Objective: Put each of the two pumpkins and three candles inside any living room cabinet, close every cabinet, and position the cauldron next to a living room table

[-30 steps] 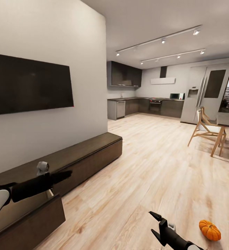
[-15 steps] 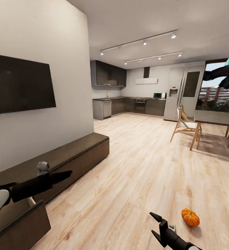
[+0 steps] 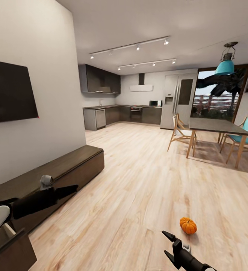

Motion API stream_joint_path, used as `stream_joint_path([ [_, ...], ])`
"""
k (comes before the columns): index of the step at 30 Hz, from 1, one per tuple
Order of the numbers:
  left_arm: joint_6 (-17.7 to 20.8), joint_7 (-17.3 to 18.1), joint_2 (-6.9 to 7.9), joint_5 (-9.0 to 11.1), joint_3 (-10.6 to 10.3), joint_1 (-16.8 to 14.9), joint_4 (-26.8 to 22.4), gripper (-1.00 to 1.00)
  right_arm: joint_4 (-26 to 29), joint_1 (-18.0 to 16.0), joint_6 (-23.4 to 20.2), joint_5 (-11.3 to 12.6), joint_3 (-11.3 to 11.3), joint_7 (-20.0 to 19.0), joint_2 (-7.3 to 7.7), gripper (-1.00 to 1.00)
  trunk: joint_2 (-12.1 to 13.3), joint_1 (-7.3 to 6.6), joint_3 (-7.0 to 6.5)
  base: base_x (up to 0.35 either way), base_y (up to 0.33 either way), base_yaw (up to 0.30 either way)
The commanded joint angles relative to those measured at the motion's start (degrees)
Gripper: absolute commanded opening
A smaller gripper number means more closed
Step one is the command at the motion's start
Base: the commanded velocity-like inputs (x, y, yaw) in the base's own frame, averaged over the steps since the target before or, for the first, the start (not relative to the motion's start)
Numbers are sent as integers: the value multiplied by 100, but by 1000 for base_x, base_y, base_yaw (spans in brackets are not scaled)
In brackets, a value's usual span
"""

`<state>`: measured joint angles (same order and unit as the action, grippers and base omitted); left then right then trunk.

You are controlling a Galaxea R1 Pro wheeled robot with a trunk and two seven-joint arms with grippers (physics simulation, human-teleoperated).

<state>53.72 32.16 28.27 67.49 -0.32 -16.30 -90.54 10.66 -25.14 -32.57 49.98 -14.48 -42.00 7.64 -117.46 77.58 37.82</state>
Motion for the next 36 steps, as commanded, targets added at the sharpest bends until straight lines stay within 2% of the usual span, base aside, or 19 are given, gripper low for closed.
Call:
stream_joint_path([
  [1, 22, 9, 5, 10, -3, -4, 1, 100, -2, -1, -39, 27, -11, -1, 0, 100, -3, -1, 6, 0, 0, -282],
  [13, 25, 9, 4, 10, -3, -6, 3, 100, -2, 14, -31, 27, -11, -1, 0, 100, -3, -1, 6, 63, -31, -282],
  [36, 33, -8, 3, 10, -3, -12, 9, 100, -2, 18, -27, 21, -19, 29, 4, 100, -3, -1, 6, 264, -128, -276],
])
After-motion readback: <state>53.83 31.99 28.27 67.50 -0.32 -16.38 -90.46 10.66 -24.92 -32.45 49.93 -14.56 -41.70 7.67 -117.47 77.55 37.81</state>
